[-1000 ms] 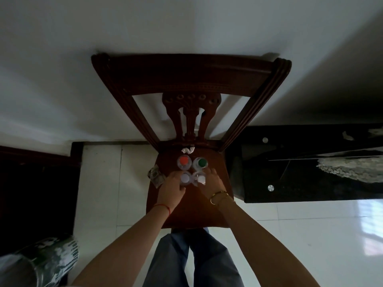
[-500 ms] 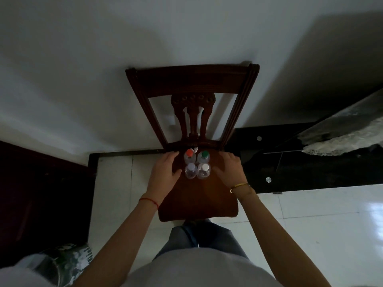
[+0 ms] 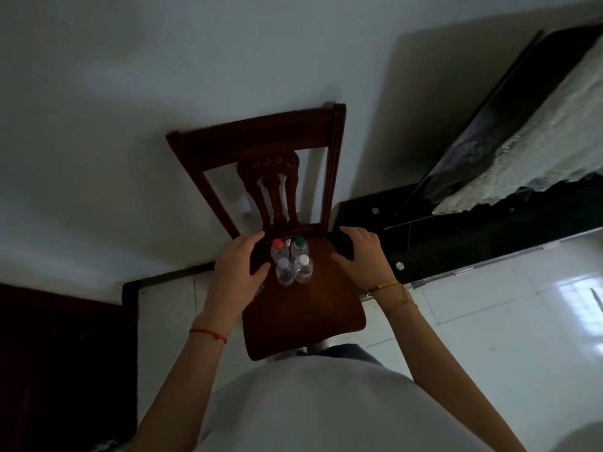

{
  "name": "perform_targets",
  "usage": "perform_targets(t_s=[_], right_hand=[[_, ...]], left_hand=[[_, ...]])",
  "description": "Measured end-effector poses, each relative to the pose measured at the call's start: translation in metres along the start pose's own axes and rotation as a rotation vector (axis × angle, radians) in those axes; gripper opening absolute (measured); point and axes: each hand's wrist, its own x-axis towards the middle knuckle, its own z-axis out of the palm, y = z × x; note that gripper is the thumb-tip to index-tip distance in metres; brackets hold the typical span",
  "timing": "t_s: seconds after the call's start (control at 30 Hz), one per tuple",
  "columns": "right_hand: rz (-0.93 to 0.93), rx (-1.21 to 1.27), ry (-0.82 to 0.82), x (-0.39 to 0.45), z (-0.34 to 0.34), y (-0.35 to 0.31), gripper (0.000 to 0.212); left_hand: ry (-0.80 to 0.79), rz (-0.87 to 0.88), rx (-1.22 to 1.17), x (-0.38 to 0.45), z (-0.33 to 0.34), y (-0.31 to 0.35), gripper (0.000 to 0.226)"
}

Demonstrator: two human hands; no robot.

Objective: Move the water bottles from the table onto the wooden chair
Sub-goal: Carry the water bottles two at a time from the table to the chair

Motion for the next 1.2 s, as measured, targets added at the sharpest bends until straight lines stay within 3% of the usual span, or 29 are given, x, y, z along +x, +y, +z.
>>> perform_targets(t_s=[0.53, 0.8, 1.2], right_hand=[[0.376, 0.062, 0.345, -0.118, -0.055, 0.096, 0.058], [0.530, 0.096, 0.524, -0.225, -0.093, 0.178, 0.057], [0.833, 0.148, 0.745, -0.423, -0.160, 0.328, 0.057]], left_hand=[[-0.304, 0.431, 0.056, 0.022, 0.050, 0.123, 0.056], [-0.484, 0.670, 0.057, -0.019, 0.130, 0.227, 0.056], [-0.712, 0.929, -0.018, -0.146, 0.279, 0.410, 0.055]])
